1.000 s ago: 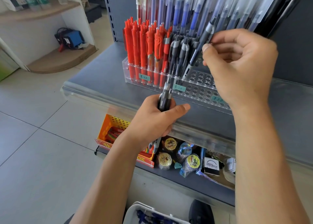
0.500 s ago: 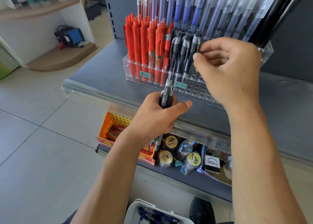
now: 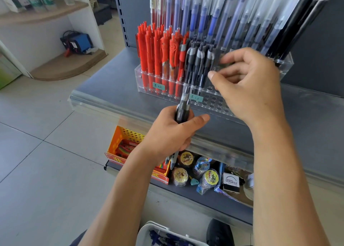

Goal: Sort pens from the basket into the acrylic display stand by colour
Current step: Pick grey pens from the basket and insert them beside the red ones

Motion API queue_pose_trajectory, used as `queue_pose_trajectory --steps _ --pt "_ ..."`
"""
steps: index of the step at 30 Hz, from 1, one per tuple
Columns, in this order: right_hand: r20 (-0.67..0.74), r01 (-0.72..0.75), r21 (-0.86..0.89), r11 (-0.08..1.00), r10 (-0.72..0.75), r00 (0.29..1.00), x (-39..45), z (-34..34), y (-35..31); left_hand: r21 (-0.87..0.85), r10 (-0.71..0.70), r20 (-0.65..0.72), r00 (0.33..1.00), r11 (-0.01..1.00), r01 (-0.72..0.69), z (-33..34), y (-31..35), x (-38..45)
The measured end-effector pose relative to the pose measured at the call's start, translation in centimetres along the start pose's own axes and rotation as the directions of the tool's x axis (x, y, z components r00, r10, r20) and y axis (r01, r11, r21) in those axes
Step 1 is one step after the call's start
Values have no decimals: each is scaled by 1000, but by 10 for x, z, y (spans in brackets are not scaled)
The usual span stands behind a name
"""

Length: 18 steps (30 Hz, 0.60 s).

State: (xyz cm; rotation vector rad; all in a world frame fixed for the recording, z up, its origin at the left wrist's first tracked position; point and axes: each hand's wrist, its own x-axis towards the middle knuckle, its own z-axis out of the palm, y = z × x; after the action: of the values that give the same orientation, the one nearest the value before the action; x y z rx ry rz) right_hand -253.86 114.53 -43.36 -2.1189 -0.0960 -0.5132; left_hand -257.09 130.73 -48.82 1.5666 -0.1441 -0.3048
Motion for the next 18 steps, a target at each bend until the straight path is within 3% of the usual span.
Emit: queue_pose_trajectory --steps 3,5,7,14,18 --pt "169 -22 -6 1000 23 985 -7 -14 -8 42 1 9 1000 999 -1 1 2 -1" --pt "373 -42 -19 999 46 926 -14 -19 -15 48 8 20 1000 999 -9 1 2 0" --pt "487 -59 -11 998 57 872 -19 -17 -18 36 16 34 999 999 -18 4 2 0" --pt "525 -115 115 987 38 850 -21 -20 -18 64 66 45 997 996 -69 6 -1 0" --pt "439 -112 226 968 2 898 -18 -28 -15 93 68 46 997 993 -72 4 1 -2"
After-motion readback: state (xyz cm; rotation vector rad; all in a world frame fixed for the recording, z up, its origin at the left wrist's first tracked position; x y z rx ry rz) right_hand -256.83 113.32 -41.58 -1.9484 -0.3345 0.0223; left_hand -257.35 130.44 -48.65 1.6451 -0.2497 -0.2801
